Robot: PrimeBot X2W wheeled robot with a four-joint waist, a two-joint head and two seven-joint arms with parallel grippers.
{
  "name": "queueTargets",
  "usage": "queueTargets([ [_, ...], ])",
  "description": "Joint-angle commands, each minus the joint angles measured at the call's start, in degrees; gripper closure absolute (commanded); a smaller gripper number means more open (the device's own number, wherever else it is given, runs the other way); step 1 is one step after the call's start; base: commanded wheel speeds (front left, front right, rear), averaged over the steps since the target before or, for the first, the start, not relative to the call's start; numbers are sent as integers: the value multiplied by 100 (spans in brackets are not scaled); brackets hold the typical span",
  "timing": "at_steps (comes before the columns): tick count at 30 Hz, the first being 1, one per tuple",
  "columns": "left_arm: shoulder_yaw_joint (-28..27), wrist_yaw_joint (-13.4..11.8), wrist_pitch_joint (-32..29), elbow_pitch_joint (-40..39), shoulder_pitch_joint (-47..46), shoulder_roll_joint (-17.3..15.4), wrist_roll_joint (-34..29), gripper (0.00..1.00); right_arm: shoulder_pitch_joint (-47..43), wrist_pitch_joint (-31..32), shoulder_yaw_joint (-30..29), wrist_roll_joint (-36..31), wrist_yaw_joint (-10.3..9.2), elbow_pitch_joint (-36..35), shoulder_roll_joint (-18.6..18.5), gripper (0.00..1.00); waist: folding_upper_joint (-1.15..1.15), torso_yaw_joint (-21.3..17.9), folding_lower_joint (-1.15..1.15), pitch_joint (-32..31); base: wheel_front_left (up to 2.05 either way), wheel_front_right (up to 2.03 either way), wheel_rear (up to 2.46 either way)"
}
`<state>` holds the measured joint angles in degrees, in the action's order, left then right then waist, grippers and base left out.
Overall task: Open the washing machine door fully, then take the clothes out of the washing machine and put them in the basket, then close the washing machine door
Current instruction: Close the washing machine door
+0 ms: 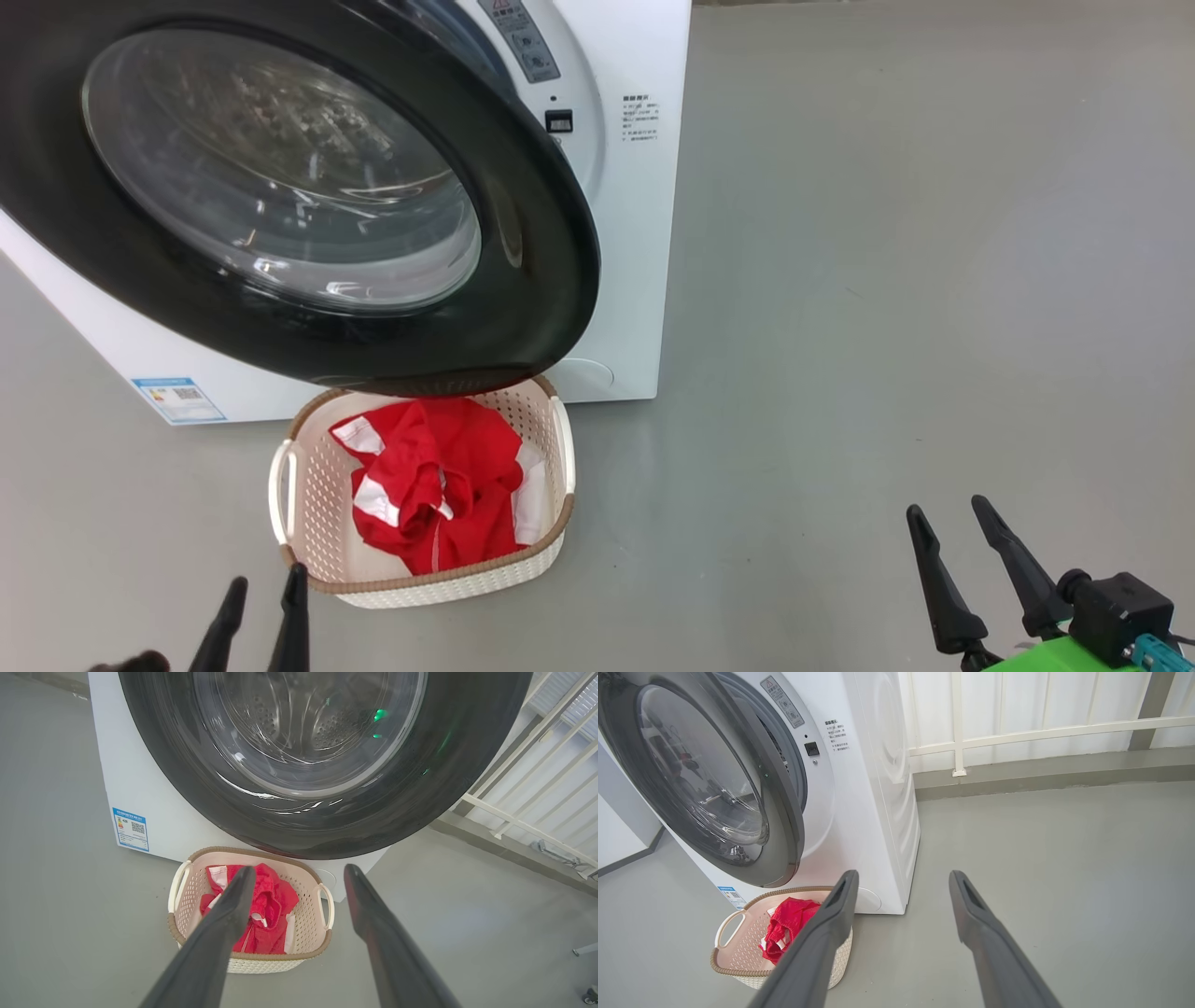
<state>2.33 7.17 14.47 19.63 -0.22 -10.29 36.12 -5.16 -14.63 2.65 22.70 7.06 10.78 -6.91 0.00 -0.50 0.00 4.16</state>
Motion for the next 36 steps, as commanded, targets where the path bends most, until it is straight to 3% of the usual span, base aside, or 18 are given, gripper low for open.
queueTargets([
  [1,-286,32,52,-163,-3,-1,-194,0,11,-37,109,-88,43,-130,-108,0,0,-9,0,-15,0,0,0],
  [16,-1139,32,52,-836,296,510,-2038,0,-5,-37,69,-95,43,-167,-117,0,0,-16,0,-19,0,0,0],
  [24,-1237,32,52,-1050,395,666,-2362,0,29,-37,29,-81,43,-197,-95,0,0,-17,0,3,0,0,0],
  [36,-1226,32,52,-1045,364,725,-2376,0,67,-37,27,-81,43,-190,-91,0,0,-24,0,28,0,0,0],
])
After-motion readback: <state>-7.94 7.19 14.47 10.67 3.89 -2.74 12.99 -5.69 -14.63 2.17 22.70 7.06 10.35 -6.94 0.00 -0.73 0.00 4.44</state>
